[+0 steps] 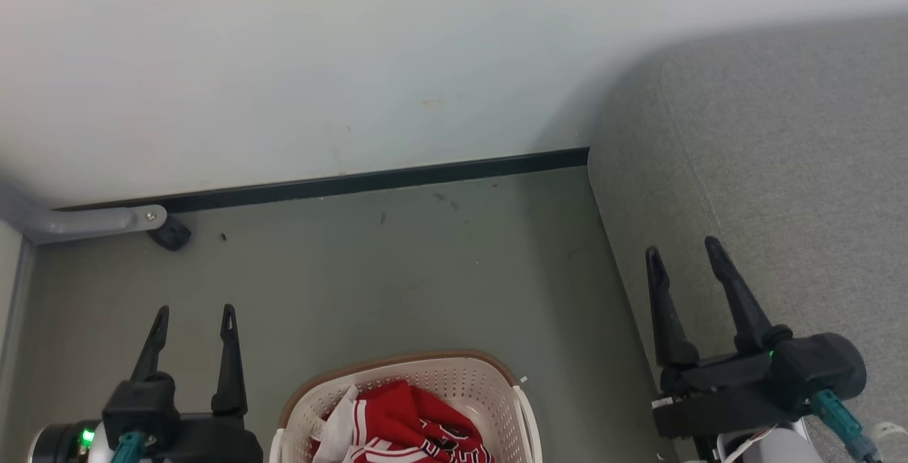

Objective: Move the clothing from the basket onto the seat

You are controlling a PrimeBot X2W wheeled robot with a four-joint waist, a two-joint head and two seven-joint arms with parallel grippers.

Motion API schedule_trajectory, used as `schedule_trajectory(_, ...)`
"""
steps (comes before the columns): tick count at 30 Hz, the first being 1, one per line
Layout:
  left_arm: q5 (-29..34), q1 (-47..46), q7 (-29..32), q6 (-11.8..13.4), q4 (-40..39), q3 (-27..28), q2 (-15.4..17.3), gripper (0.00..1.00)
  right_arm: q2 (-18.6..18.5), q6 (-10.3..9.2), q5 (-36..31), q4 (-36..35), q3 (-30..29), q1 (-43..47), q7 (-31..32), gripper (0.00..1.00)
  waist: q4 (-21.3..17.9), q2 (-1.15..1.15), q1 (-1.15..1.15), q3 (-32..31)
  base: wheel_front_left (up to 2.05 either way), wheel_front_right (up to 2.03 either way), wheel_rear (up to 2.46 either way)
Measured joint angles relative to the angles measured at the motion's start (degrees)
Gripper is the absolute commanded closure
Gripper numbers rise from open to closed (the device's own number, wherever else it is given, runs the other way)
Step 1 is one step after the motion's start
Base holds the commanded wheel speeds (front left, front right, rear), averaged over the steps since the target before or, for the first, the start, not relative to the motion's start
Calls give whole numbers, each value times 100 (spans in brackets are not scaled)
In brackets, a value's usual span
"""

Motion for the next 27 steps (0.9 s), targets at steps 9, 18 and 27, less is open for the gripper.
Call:
schedule_trajectory(9,264,-641,412,-249,658,-377,196,0,-136,1,-24,-318,-210,-744,-1,0,-74,0,1,748,0,0,0)
schedule_trajectory(18,572,-1111,658,-522,1344,-822,234,0,-204,44,-59,-506,-334,-1675,-1,0,-91,0,1,1494,0,0,0)
schedule_trajectory(27,736,-1802,787,-672,1952,-1089,214,0,-252,93,-145,-643,-368,-2642,52,0,-74,1,1,2258,0,0,0)
